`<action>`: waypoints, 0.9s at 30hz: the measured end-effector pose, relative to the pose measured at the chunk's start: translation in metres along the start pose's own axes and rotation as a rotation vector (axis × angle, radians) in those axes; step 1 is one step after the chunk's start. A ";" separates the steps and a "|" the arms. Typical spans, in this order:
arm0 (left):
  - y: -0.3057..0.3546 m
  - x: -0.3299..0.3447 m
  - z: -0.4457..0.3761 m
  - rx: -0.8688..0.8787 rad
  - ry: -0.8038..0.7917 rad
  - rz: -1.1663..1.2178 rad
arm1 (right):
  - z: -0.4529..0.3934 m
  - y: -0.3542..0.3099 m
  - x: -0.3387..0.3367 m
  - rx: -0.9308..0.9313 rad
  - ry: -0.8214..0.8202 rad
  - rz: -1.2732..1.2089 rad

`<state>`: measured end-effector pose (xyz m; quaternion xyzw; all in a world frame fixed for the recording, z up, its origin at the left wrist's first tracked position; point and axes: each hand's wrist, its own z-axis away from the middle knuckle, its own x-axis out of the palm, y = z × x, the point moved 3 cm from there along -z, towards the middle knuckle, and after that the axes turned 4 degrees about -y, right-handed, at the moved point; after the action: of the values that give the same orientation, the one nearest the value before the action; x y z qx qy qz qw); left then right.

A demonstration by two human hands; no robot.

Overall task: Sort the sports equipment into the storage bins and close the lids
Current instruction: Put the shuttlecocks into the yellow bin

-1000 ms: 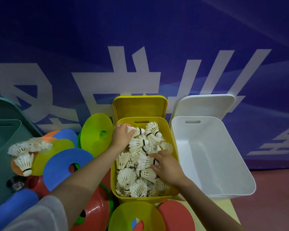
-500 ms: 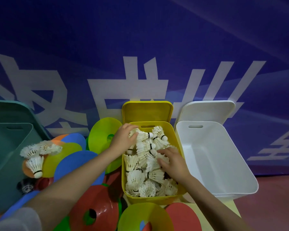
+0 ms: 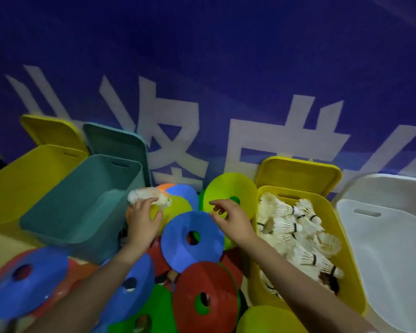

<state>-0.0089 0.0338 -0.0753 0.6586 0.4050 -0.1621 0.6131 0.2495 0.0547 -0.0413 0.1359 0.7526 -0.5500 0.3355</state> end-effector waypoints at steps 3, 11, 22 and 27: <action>-0.042 -0.010 0.006 -0.201 -0.051 -0.033 | -0.041 -0.017 0.051 -0.016 -0.099 0.039; -0.087 0.005 0.003 -0.217 -0.147 -0.046 | -0.135 -0.017 0.158 0.114 -0.403 0.341; -0.103 0.031 -0.007 -0.173 -0.066 -0.048 | -0.159 -0.007 0.185 0.076 -0.445 0.438; -0.095 0.033 -0.015 -0.225 -0.050 0.074 | -0.152 -0.022 0.166 0.008 -0.257 0.178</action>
<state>-0.0624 0.0509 -0.1602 0.5958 0.3806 -0.1094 0.6987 0.0602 0.1586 -0.1080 0.1318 0.6864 -0.5339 0.4759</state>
